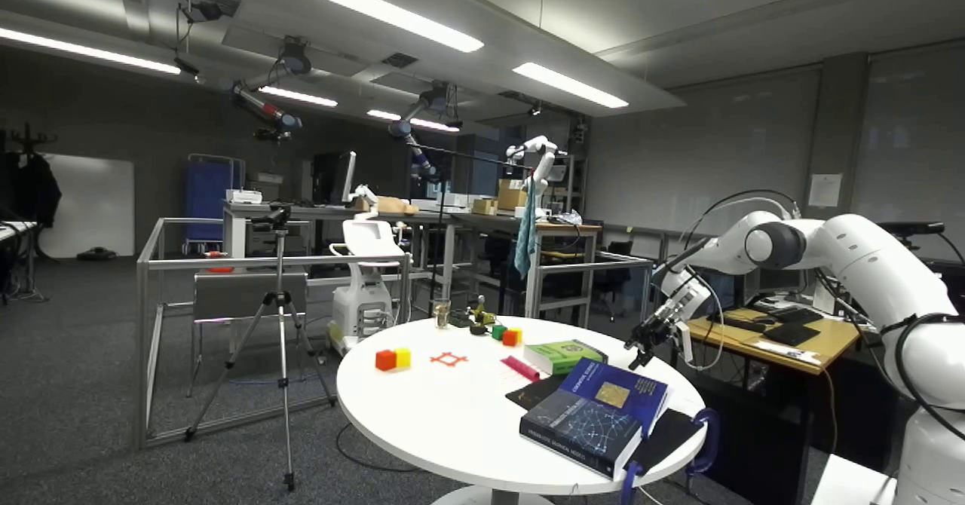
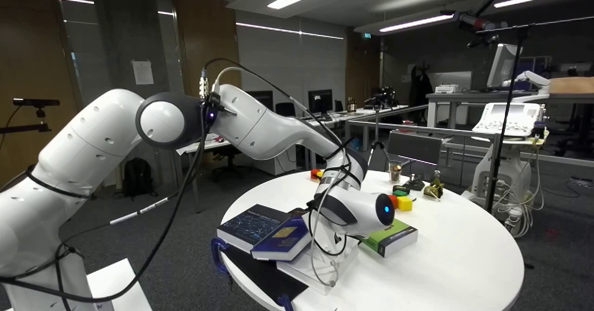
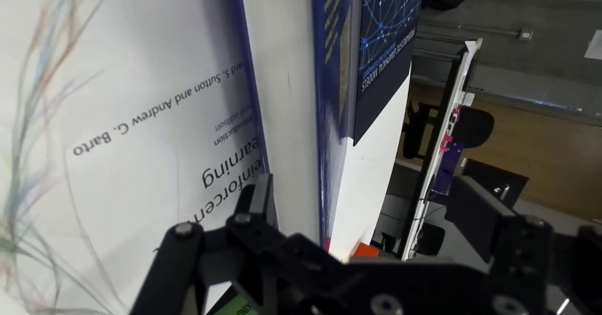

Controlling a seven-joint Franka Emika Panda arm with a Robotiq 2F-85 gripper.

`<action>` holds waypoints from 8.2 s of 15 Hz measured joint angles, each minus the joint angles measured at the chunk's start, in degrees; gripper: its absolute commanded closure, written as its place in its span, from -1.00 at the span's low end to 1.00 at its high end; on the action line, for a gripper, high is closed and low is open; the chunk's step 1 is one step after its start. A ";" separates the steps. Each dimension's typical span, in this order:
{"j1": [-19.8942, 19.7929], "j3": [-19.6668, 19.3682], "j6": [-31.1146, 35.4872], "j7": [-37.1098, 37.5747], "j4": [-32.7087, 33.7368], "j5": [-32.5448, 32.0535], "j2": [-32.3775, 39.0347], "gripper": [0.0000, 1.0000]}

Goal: Straighten the blue book and place it on top of the white book

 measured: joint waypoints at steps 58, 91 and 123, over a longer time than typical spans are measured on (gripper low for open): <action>1.01 3.88 -0.06 0.01 5.91 -3.56 6.99 -0.45; -1.14 3.25 -3.73 10.63 15.66 -3.75 7.24 0.65; -9.99 3.39 -18.33 11.10 23.83 -1.81 7.11 0.65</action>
